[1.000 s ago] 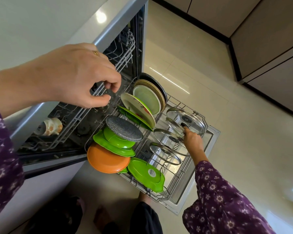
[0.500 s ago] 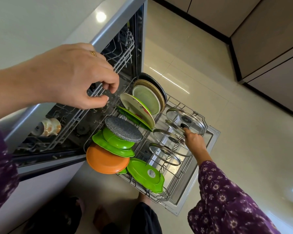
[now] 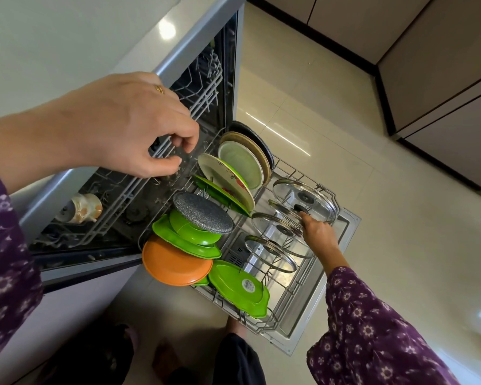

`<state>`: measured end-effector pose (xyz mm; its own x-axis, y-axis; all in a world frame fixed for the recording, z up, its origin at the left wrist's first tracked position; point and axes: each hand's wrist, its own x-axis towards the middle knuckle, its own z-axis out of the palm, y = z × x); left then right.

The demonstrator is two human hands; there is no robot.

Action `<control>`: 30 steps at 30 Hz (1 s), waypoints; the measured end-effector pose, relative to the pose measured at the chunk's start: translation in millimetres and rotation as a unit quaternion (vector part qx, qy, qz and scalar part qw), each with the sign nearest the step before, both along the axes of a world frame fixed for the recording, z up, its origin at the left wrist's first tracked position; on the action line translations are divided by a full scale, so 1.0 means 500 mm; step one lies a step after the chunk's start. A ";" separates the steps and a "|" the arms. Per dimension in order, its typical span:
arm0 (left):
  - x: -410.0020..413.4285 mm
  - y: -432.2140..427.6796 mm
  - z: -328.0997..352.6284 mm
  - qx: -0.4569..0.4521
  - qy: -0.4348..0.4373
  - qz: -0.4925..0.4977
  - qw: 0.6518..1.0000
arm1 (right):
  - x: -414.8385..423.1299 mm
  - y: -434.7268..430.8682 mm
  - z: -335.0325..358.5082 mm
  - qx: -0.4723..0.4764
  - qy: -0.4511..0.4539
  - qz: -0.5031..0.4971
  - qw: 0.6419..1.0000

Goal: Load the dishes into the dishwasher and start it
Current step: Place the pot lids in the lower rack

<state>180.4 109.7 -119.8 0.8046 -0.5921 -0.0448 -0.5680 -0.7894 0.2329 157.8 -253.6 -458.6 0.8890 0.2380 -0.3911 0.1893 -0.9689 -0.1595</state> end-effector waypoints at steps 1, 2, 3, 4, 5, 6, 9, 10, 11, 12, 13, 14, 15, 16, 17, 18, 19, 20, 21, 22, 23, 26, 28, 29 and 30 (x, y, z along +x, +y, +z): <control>0.001 -0.001 -0.002 0.003 -0.002 -0.001 1.000 | -0.001 -0.001 -0.001 -0.005 0.004 0.000 1.000; 0.002 0.000 -0.005 0.007 -0.007 -0.006 1.000 | -0.001 0.001 -0.004 -0.010 0.007 -0.002 1.000; 0.004 0.003 -0.009 0.012 -0.012 -0.016 1.000 | 0.000 0.001 -0.007 -0.014 0.007 -0.006 1.000; 0.006 0.006 -0.014 0.017 -0.017 -0.026 0.999 | 0.001 0.000 -0.009 -0.018 0.004 -0.011 1.000; 0.010 0.014 -0.020 0.024 -0.020 -0.037 0.999 | 0.002 0.000 -0.011 -0.020 0.002 -0.014 1.000; 0.015 0.021 -0.026 0.033 -0.025 -0.048 0.998 | 0.004 -0.001 -0.012 -0.021 0.002 -0.016 1.000; 0.029 0.044 -0.038 0.056 -0.031 -0.066 0.996 | 0.008 -0.004 -0.018 -0.020 0.003 -0.020 1.000; 0.032 0.048 -0.041 0.059 -0.028 -0.062 0.996 | 0.010 -0.005 -0.018 -0.021 0.000 -0.020 1.000; 0.034 0.051 -0.042 0.063 -0.022 -0.058 0.996 | 0.011 -0.005 -0.017 -0.022 -0.003 -0.018 1.000; 0.034 0.052 -0.042 0.065 -0.014 -0.055 0.996 | 0.011 -0.005 -0.018 -0.026 -0.005 -0.011 1.000; 0.035 0.053 -0.044 0.064 -0.012 -0.054 0.996 | 0.008 -0.005 -0.019 -0.032 -0.007 -0.001 0.999; 0.035 0.053 -0.046 0.065 -0.013 -0.055 0.996 | 0.005 -0.006 -0.021 -0.040 -0.008 0.010 0.999; 0.035 0.053 -0.047 0.064 -0.014 -0.053 0.996 | 0.001 -0.005 -0.023 -0.047 -0.007 0.016 0.999; 0.035 0.054 -0.047 0.065 -0.011 -0.050 0.997 | -0.003 -0.004 -0.025 -0.054 -0.004 0.017 0.998; 0.036 0.054 -0.046 0.066 -0.008 -0.047 0.997 | -0.007 -0.002 -0.026 -0.059 -0.001 0.014 0.998; 0.036 0.054 -0.045 0.067 -0.005 -0.047 0.997 | -0.010 0.000 -0.028 -0.062 0.001 0.010 0.998; 0.037 0.054 -0.046 0.069 -0.004 -0.049 0.996 | -0.013 0.001 -0.030 -0.062 0.001 0.006 0.998; 0.038 0.054 -0.047 0.070 -0.001 -0.050 0.996 | -0.013 -0.001 -0.032 -0.062 0.000 0.004 0.998; 0.039 0.055 -0.049 0.070 0.003 -0.052 0.996 | -0.012 -0.005 -0.034 -0.059 -0.001 0.001 0.998; 0.040 0.056 -0.051 0.067 0.005 -0.054 0.996 | -0.010 -0.011 -0.036 -0.056 -0.002 -0.002 0.998; 0.040 0.057 -0.053 0.065 0.003 -0.055 0.996 | -0.010 -0.016 -0.039 -0.052 -0.002 -0.004 0.999; 0.044 0.058 -0.056 0.060 -0.007 -0.057 0.997 | -0.014 -0.029 -0.046 -0.053 0.003 -0.008 0.999; 0.043 0.059 -0.059 0.052 -0.015 -0.062 0.997 | -0.014 -0.030 -0.048 -0.050 0.004 -0.011 0.999; 0.043 0.059 -0.061 0.047 -0.018 -0.064 0.997 | -0.012 -0.031 -0.048 -0.047 0.004 -0.012 0.999; 0.043 0.060 -0.063 0.043 -0.019 -0.066 0.997 | -0.008 -0.032 -0.050 -0.046 0.005 -0.013 0.999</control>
<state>201.7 139.5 -151.2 0.7215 -0.6888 -0.0707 -0.6759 -0.7228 0.1441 153.7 -269.4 -483.4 0.8901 0.1779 -0.4196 0.1627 -0.9840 -0.0721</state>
